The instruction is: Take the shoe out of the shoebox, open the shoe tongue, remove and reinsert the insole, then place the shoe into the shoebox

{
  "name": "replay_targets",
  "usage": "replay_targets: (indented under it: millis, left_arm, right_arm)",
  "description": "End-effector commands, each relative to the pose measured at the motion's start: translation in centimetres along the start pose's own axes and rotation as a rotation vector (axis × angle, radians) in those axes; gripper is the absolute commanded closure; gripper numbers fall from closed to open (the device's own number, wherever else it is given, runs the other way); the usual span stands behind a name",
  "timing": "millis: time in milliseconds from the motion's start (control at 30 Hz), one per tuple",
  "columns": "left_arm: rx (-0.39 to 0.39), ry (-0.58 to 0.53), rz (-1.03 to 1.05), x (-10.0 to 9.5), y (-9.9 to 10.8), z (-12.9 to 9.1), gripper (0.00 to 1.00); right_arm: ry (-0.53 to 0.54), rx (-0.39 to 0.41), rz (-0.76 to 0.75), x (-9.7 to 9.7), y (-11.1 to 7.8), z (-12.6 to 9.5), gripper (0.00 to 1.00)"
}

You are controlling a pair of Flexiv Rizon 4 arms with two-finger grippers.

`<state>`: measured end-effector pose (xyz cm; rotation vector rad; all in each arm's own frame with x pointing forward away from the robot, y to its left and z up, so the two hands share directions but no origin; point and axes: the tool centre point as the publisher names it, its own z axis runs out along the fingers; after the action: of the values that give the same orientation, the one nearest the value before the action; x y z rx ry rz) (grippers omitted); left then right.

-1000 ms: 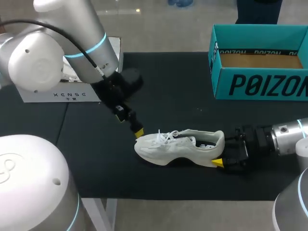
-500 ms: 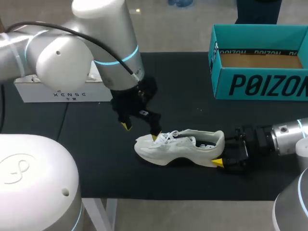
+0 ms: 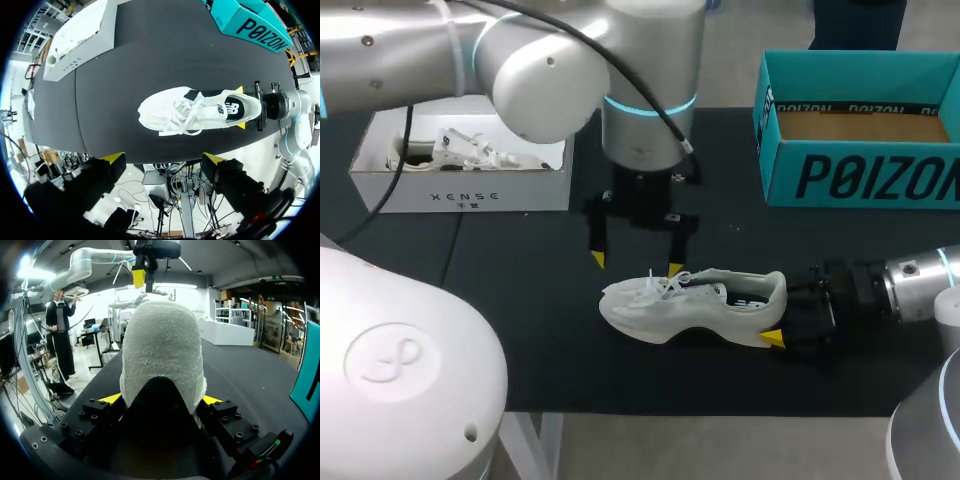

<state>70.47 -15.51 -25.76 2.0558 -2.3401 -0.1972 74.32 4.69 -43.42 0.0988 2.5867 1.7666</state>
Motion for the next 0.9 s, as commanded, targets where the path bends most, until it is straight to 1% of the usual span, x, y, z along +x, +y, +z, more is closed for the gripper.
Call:
replay_targets:
  millis: [33, 67, 133, 300, 333, 400, 500, 633, 800, 900]
  left_arm:
    - [0.004, -0.165, -0.051, 1.4, 0.2, 0.5, 0.00]
    - [0.032, -0.153, -0.036, 1.5, 0.6, 0.7, 0.00]
    - [0.061, -0.137, -0.034, 2.0, 1.0, 1.0, 0.00]
    - [0.154, -0.078, -0.013, 3.3, 1.4, 1.9, 0.00]
    - [0.152, -0.066, -0.005, 3.5, 1.3, 2.0, 0.00]
    - [0.147, -0.079, -0.029, 4.0, 0.7, 2.6, 0.00]
    - [0.128, -0.052, -0.033, 4.6, 0.1, 3.5, 0.00]
    - [0.128, -0.044, -0.053, 5.6, -0.3, 3.6, 0.00]
    - [0.145, -0.042, -0.068, 7.5, -0.9, 3.3, 0.00]
    - [0.155, -0.051, -0.081, 9.2, -1.8, 3.6, 0.00]
  right_arm:
    - [-0.003, 0.003, 0.001, 0.0, -0.3, 0.3, 1.00]
    - [-0.003, 0.003, 0.001, 0.0, -0.3, 0.3, 1.00]
    - [-0.003, 0.003, 0.001, 0.0, -0.3, 0.3, 1.00]
    - [-0.003, 0.003, 0.001, 0.0, -0.3, 0.3, 1.00]
    - [-0.003, 0.003, 0.001, 0.0, -0.3, 0.3, 1.00]
    - [-0.003, 0.003, 0.001, 0.0, -0.3, 0.3, 1.00]
    - [-0.003, 0.003, 0.001, 0.0, -0.3, 0.3, 1.00]
    - [-0.003, 0.003, 0.001, 0.0, -0.3, 0.3, 1.00]
    - [-0.003, 0.003, 0.001, 0.0, -0.3, 0.3, 1.00]
    - [-0.003, 0.003, 0.001, 0.0, -0.3, 0.3, 1.00]
